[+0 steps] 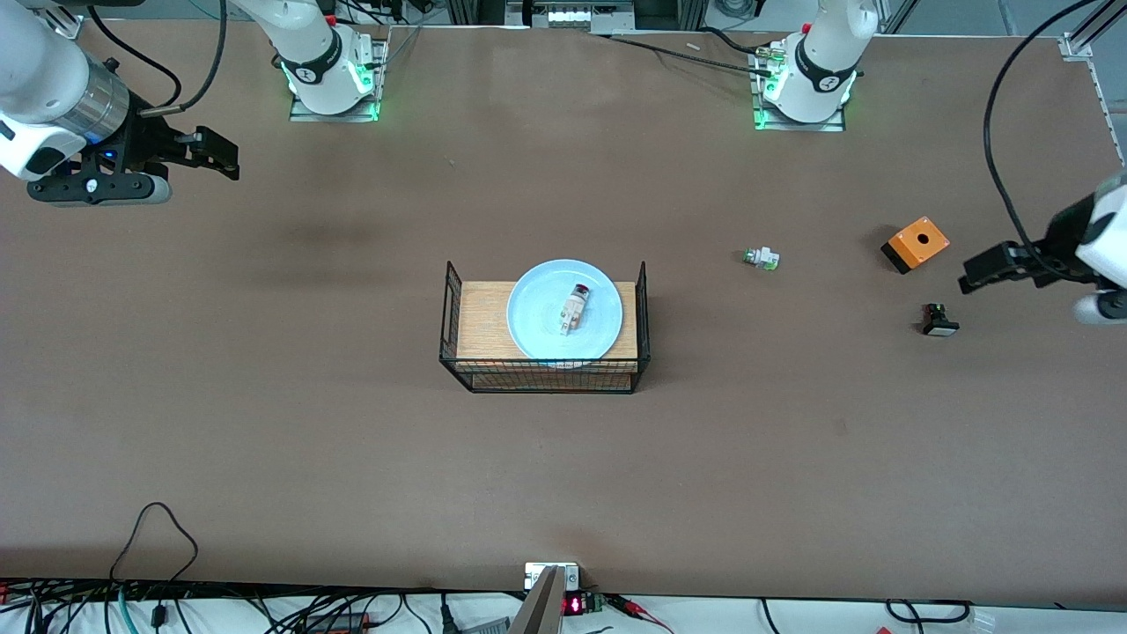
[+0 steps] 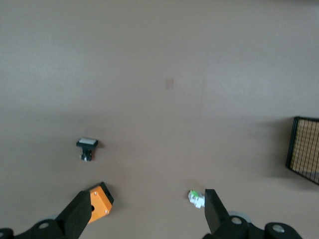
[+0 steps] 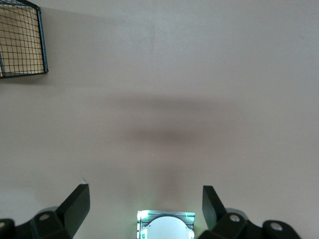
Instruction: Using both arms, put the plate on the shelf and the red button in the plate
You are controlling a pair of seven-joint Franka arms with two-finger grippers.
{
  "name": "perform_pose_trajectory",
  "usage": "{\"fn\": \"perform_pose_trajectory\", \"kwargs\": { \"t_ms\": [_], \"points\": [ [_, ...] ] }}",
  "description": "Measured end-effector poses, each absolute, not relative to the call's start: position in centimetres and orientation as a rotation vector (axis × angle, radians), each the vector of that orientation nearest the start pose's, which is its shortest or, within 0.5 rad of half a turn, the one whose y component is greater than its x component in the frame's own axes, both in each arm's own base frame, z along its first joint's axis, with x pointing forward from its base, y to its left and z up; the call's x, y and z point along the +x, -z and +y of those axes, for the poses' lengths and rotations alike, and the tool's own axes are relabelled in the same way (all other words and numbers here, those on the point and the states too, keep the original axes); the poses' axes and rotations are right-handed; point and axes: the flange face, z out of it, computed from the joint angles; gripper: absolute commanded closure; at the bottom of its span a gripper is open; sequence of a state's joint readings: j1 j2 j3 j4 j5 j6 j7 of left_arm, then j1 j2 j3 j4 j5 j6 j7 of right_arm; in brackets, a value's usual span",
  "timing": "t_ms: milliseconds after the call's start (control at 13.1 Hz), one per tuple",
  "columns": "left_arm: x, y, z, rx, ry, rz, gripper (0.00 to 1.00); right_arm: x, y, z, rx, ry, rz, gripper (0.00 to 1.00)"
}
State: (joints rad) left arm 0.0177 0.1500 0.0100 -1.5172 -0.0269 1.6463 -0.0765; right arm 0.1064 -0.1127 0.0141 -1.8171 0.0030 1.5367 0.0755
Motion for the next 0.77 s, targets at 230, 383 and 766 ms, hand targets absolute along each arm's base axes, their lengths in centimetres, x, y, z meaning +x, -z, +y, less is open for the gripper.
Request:
{"fn": "perform_pose_trajectory", "kwargs": {
  "t_ms": [230, 383, 766],
  "points": [
    [59.6, -58.1, 1.5, -3.162, -0.023, -0.173, 0.00, 51.1, -57.1, 6.3, -3.144, -0.262, -0.072, 0.00],
    [59.5, -58.4, 1.8, -3.161, -0.016, -0.179, 0.00, 51.0, -56.9, 6.4, -3.144, -0.283, -0.075, 0.00],
    [59.5, -58.6, 1.8, -3.161, -0.010, -0.171, 0.00, 51.0, -56.9, 6.4, -3.144, -0.284, -0.075, 0.00]
  ]
}}
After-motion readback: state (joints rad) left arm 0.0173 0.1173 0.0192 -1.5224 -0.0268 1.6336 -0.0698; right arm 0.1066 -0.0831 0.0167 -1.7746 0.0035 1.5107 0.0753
